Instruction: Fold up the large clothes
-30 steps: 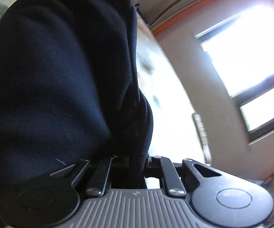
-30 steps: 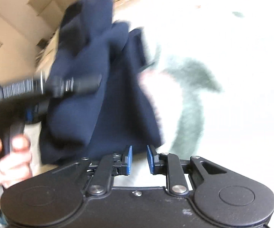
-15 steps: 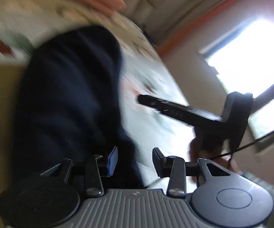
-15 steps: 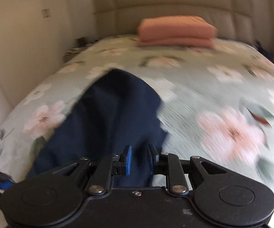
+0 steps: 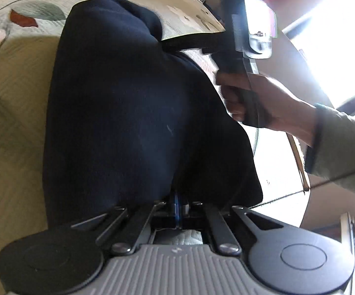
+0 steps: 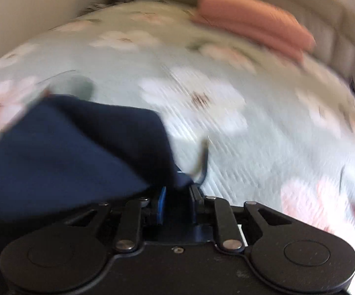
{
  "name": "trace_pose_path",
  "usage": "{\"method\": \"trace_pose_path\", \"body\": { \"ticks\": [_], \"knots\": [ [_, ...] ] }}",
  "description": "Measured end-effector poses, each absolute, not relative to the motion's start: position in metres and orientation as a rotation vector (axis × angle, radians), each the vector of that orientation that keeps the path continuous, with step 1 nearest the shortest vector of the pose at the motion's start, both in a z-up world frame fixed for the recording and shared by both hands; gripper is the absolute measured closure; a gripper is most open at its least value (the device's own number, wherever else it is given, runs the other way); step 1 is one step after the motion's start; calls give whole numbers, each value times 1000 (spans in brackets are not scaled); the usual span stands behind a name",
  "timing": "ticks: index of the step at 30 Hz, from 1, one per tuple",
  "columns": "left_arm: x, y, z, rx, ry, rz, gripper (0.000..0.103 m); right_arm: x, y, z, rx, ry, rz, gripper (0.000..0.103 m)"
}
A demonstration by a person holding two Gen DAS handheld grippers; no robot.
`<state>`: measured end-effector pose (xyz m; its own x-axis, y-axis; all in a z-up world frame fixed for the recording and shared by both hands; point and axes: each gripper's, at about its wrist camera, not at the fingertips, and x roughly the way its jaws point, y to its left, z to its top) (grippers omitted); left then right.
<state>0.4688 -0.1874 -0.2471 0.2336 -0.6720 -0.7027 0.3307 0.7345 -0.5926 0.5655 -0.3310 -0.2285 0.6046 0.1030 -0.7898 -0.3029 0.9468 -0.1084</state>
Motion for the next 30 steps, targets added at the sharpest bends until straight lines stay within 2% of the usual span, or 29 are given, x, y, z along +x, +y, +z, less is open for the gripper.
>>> {"method": "trace_pose_path", "body": {
  "ticks": [5, 8, 12, 14, 17, 19, 21, 22, 25, 27, 30],
  "knots": [
    [459, -194, -242, -347, 1172, -739, 100, 556, -332, -224, -219, 858, 185, 85],
    [457, -198, -245, -359, 1193, -837, 98, 529, -344, -193, -136, 803, 134, 82],
    [464, -190, -219, -428, 1127, -931, 87, 458, -362, -153, 30, 781, 196, 77],
    [476, -181, -209, -468, 1071, -896, 86, 424, -355, -149, 65, 830, 273, 77],
    [496, -178, -213, -435, 1036, -797, 88, 384, -335, -161, -6, 890, 325, 77],
    [511, -186, -229, -406, 1068, -737, 91, 372, -326, -188, -57, 995, 297, 77],
    [519, -192, -248, -390, 1109, -738, 100, 359, -327, -217, -113, 1088, 259, 83],
    [521, -190, -255, -409, 1123, -746, 100, 352, -331, -224, -120, 1098, 247, 88],
    [524, -185, -264, -474, 1137, -753, 100, 346, -341, -215, -125, 1108, 250, 93],
    [529, -188, -267, -469, 1140, -755, 100, 350, -350, -200, -128, 1100, 200, 93],
    [529, -185, -267, -453, 1146, -761, 100, 369, -369, -157, -69, 922, 145, 92]
  ]
}}
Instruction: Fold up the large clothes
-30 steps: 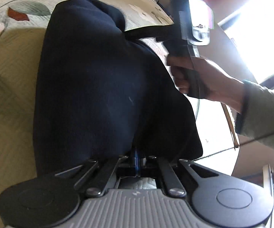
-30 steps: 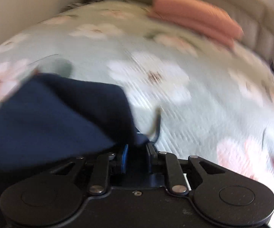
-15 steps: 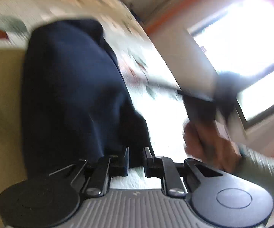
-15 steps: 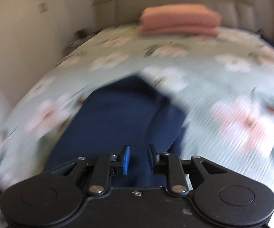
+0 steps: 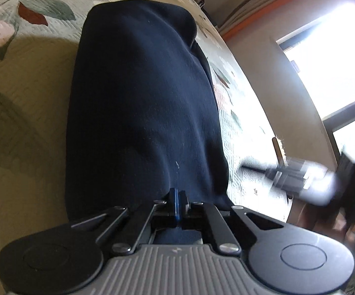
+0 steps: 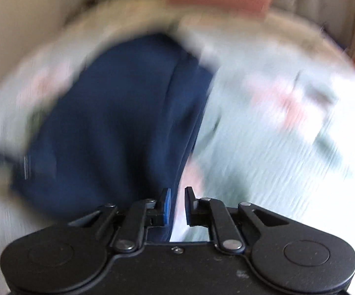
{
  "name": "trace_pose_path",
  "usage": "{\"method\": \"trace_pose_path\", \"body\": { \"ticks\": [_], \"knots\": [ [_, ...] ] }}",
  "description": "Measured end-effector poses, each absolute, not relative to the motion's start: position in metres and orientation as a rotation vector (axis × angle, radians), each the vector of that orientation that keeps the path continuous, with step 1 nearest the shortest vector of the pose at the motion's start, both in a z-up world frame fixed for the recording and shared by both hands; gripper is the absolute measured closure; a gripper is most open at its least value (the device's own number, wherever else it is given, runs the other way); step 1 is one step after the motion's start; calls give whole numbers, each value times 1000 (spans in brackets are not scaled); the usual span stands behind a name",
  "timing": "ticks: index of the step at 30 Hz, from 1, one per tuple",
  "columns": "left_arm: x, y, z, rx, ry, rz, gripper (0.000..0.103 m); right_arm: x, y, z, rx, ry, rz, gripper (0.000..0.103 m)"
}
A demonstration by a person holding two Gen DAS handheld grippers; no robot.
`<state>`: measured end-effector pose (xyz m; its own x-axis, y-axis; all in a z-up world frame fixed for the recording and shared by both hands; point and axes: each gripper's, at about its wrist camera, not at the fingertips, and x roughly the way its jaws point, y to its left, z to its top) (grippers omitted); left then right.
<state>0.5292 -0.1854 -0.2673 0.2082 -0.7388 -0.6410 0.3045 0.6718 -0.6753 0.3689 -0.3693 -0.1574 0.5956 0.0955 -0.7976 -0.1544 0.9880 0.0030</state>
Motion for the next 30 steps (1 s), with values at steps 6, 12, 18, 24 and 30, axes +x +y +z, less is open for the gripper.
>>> {"method": "trace_pose_path", "body": {
  "ticks": [6, 12, 18, 24, 30],
  "knots": [
    [538, -183, -273, -453, 1152, -758, 100, 476, -347, -141, 12, 712, 290, 87],
    [526, -179, -269, -494, 1133, -746, 100, 567, -290, -182, -28, 792, 364, 87],
    [527, -188, -265, -462, 1124, -745, 100, 601, -311, -228, 17, 873, 174, 36],
    [515, -185, -256, -378, 1158, -762, 100, 565, -336, -210, -138, 875, 18, 54],
    [499, -183, -262, -344, 1200, -741, 99, 454, -338, -155, 91, 837, 229, 58]
  ]
}}
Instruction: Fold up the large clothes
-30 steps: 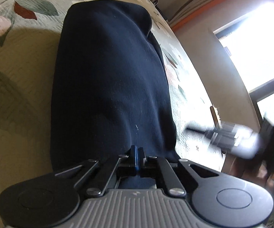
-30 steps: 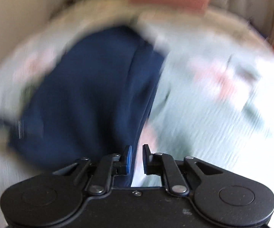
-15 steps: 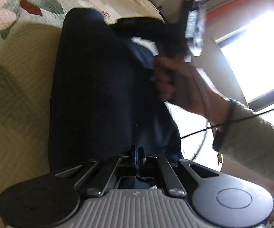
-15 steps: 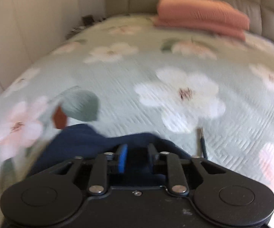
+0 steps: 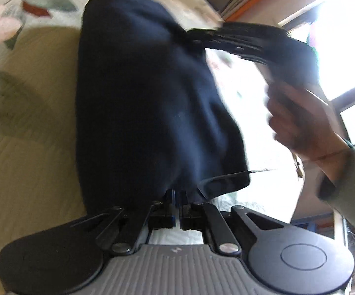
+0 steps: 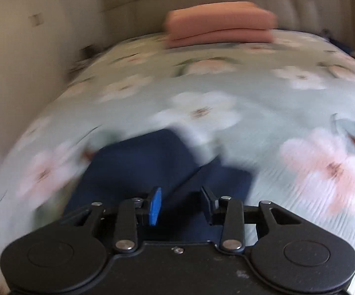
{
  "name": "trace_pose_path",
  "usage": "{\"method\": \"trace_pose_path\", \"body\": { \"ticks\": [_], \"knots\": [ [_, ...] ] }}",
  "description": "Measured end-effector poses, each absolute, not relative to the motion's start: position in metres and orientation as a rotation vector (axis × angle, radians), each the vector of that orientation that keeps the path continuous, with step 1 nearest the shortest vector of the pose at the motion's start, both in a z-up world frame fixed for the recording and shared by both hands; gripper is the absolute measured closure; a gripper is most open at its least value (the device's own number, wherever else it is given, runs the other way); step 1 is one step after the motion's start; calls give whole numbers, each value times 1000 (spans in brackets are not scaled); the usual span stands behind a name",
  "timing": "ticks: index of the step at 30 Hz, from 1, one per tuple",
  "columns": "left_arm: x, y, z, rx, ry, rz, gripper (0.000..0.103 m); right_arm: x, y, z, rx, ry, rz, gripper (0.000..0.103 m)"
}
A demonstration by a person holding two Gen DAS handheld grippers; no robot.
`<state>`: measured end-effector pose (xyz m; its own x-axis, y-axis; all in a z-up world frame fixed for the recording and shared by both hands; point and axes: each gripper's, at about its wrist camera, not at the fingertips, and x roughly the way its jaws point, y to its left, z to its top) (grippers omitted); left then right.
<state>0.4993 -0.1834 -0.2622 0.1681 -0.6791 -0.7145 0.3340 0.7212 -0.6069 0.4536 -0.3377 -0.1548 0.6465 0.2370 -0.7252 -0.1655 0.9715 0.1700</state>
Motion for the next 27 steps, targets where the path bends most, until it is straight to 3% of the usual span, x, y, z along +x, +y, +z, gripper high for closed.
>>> {"method": "trace_pose_path", "body": {
  "ticks": [6, 12, 13, 15, 16, 17, 18, 21, 27],
  "knots": [
    [498, -179, -266, -322, 1228, -753, 99, 348, -345, -199, 42, 1019, 207, 71],
    [496, -161, -250, -343, 1187, -806, 94, 309, -384, -185, 106, 1125, 127, 69],
    [498, -156, -245, -364, 1170, -807, 88, 310, -389, -177, 123, 1111, 119, 67],
    [504, -150, -233, -376, 1130, -791, 78, 319, -397, -163, 178, 1078, 116, 51],
    [509, -149, -228, -372, 1114, -772, 64, 323, -400, -158, 205, 1058, 121, 31],
    [512, -147, -223, -366, 1102, -751, 57, 328, -402, -154, 228, 1034, 124, 21],
    [517, -147, -217, -362, 1085, -732, 48, 334, -402, -150, 244, 1009, 124, 22],
    [532, -142, -212, -368, 1056, -679, 33, 352, -401, -152, 266, 1003, 133, 20],
    [552, -131, -223, -401, 1086, -623, 30, 371, -403, -174, 348, 1027, 137, 18]
  ]
}}
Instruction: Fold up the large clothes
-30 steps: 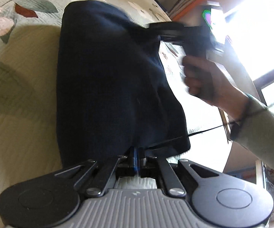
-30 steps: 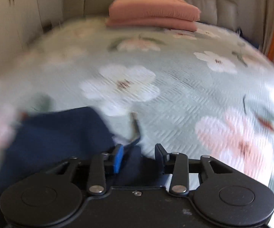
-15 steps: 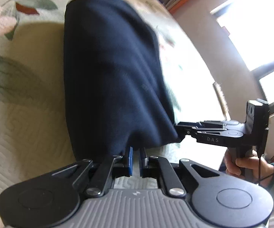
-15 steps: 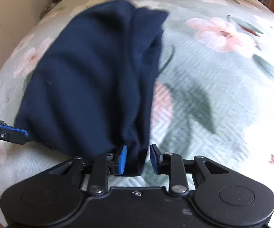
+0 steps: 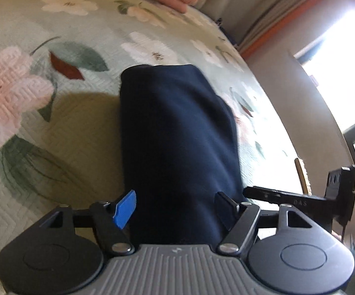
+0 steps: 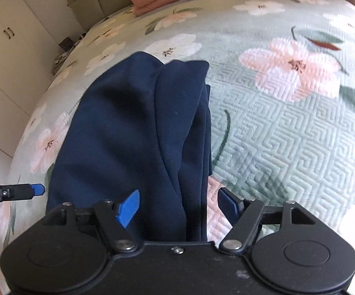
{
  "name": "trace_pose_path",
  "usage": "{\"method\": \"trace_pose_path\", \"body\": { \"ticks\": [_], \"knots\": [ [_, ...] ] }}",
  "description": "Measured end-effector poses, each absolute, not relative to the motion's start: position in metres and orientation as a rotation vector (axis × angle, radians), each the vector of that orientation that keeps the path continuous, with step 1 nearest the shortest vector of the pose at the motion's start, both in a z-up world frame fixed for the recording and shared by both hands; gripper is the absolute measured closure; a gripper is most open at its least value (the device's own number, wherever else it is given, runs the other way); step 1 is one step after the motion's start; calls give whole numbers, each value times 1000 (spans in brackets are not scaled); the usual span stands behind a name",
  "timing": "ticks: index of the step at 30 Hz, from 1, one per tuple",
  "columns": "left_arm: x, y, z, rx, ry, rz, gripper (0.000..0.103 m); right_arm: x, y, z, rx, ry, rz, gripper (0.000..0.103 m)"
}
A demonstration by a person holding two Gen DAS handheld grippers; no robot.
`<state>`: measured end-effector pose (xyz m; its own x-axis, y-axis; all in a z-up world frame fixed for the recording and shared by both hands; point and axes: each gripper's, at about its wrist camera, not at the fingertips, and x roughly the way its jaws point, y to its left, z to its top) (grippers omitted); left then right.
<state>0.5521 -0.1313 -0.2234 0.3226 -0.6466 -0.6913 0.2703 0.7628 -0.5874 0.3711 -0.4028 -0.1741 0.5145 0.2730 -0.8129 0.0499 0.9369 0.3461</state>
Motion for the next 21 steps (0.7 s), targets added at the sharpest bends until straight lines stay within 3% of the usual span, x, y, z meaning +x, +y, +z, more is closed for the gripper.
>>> {"method": "trace_pose_path", "body": {
  "ticks": [5, 13, 16, 21],
  "knots": [
    [577, -118, -249, -587, 1172, -602, 28, 394, -407, -186, 358, 1008, 119, 9],
    [590, -125, -277, -654, 1207, -637, 11, 410, -412, -212, 440, 1030, 147, 5],
    [595, -126, -287, -690, 1211, -655, 7, 412, -419, -228, 536, 1046, 151, 0],
    [595, -126, -308, -796, 1200, -692, 2, 410, -423, -235, 583, 1018, 189, 0]
  ]
}}
